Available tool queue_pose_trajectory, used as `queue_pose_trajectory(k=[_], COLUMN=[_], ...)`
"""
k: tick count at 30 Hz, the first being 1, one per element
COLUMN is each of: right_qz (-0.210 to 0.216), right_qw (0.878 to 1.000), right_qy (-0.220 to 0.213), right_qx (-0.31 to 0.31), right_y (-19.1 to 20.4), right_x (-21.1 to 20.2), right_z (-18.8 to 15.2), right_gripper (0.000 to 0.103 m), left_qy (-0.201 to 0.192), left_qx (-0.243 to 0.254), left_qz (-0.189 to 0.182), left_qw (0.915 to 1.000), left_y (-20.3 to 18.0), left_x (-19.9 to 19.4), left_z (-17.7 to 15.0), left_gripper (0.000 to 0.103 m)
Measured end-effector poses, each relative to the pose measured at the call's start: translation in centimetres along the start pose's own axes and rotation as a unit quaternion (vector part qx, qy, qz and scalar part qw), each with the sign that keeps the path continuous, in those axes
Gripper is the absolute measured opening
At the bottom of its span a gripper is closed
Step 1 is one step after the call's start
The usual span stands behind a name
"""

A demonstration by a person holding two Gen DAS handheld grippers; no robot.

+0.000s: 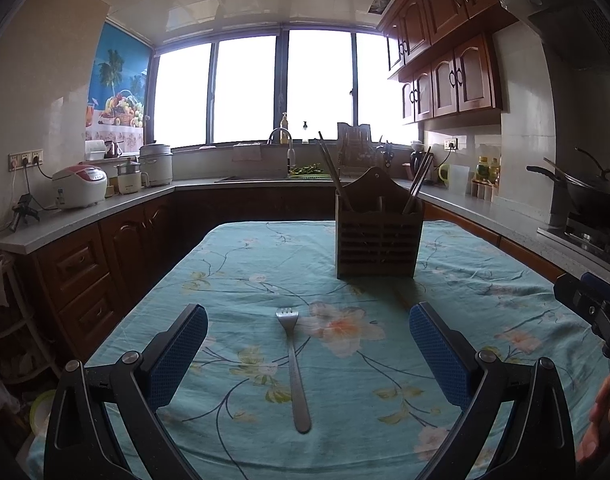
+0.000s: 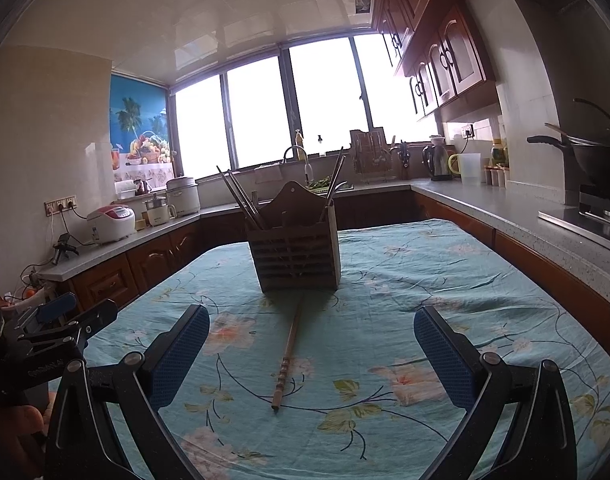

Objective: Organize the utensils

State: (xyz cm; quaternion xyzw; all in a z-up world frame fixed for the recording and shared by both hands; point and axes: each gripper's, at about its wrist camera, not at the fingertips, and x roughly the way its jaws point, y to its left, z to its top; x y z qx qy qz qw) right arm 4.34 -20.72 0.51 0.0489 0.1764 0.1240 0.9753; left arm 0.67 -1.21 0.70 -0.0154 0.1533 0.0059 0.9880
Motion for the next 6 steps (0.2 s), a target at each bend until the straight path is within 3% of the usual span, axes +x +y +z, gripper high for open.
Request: queue_pose_trajectory(k=[6], right_qz=[0.003], right_qw=[1.000], right_qy=[0.013], right_qx=[0.005], right_y=[-0.10], right_x=[0.63], right_z=[0.29], right_gripper=[0.103], left_qy=[0.011], left_qx=[-0.006], left_qz=[-0.005], left_qw=[0.9999], left_y=[-0.13], left_x=[0.63], left_z=[0.42], left_gripper=[0.102])
